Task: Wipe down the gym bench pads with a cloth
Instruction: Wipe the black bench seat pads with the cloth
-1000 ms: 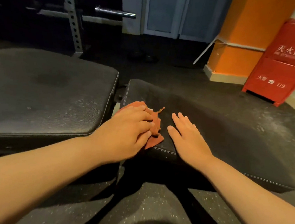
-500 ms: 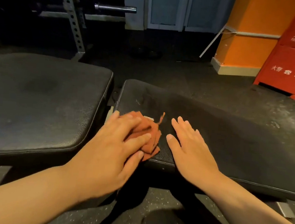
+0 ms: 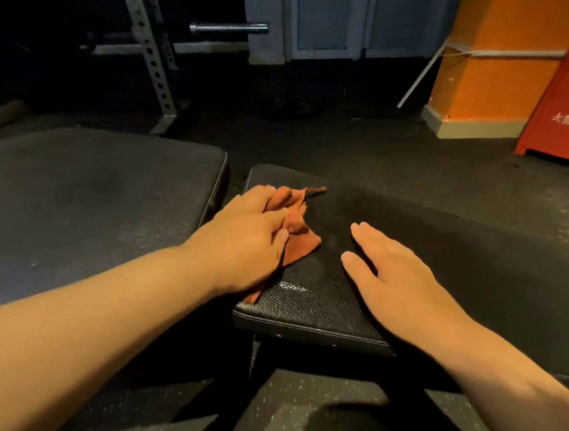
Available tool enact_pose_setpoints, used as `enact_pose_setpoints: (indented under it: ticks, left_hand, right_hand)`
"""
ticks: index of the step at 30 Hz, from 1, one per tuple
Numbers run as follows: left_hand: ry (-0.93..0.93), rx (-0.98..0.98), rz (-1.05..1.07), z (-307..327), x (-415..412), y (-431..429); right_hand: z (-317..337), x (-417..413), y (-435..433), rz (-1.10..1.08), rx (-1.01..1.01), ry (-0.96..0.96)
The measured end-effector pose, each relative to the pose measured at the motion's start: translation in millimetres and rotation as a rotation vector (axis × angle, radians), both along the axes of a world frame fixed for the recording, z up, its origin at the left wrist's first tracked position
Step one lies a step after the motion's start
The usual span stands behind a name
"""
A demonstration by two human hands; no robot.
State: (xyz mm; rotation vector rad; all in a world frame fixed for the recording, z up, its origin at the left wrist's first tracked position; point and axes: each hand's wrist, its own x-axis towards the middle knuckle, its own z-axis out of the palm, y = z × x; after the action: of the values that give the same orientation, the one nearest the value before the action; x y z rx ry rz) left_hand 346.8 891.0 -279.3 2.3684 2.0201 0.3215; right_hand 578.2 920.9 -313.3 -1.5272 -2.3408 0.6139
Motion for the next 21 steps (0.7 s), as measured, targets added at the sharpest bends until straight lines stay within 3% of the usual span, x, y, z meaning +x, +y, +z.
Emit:
enact_pose_setpoints:
  ticks: [3,9,15,21]
  left_hand:
    - [-0.065,0.043,-0.031,-4,2,-43]
    - [0.082,-0.025,0.116,-2,0,47]
    - [-0.094,0.075,0.079,-8,-7,-25]
    - [-0.047,-0.049,0.215,1,6,45]
  right_hand:
    - [-7,-10,9,0.045,-0.100,0.070]
    - [-17,-19,9,0.041,-0.005,0.023]
    - [-17,-19,8,0.050,0.019,0.017]
    - [-16,-20,5,0.039,0.004,0.009]
